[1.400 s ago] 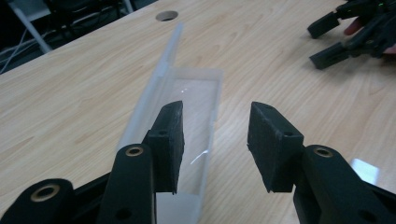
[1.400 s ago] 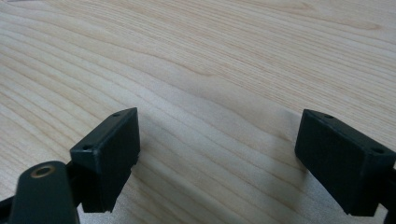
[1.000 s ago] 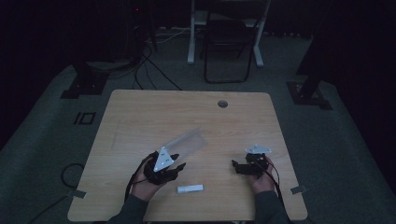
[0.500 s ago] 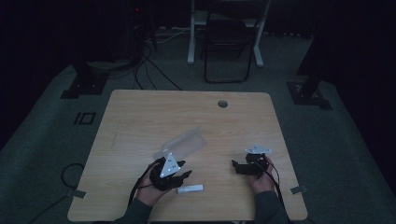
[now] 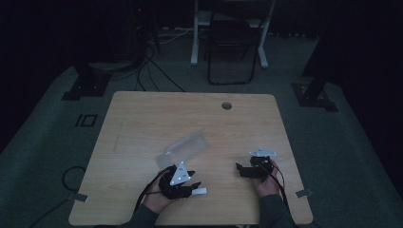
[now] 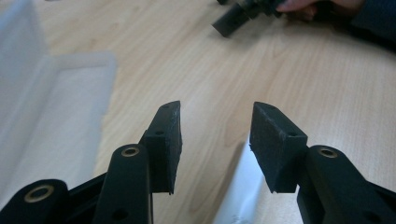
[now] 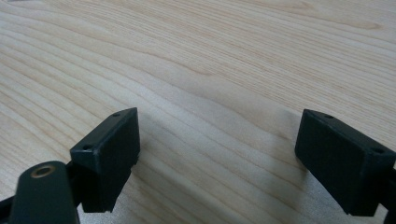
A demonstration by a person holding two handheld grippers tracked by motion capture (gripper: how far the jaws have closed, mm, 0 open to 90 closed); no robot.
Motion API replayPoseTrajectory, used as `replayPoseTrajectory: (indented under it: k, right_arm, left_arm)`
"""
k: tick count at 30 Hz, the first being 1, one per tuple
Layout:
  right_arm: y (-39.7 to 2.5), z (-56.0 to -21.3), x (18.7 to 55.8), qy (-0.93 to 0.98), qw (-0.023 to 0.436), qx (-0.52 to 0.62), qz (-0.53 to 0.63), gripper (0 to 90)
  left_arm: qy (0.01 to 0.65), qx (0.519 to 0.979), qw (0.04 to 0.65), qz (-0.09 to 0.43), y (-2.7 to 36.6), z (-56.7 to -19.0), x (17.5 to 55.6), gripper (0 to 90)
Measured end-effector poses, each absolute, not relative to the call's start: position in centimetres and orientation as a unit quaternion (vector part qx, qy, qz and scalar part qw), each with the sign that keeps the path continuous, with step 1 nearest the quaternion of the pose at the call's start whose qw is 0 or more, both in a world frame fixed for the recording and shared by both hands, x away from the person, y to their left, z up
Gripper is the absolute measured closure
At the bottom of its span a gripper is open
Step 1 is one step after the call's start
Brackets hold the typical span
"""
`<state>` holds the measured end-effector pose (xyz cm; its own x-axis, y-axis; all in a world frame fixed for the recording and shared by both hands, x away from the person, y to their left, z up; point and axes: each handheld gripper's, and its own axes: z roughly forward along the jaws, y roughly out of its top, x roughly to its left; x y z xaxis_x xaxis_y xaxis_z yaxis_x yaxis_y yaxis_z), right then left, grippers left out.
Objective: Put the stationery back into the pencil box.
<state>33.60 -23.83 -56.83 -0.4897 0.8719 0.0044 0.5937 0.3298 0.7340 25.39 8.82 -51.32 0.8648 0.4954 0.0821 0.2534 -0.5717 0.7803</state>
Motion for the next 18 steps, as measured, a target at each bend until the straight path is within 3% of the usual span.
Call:
replayPoseTrajectory:
  k: [18]
  right_arm:
    - [-23.8,-56.8,33.6,0.790,0.200,0.464,0.347,13.8]
  left_arm:
    - [0.183,0.891,0.400,0.109,7.7,-53.0,25.1,51.5]
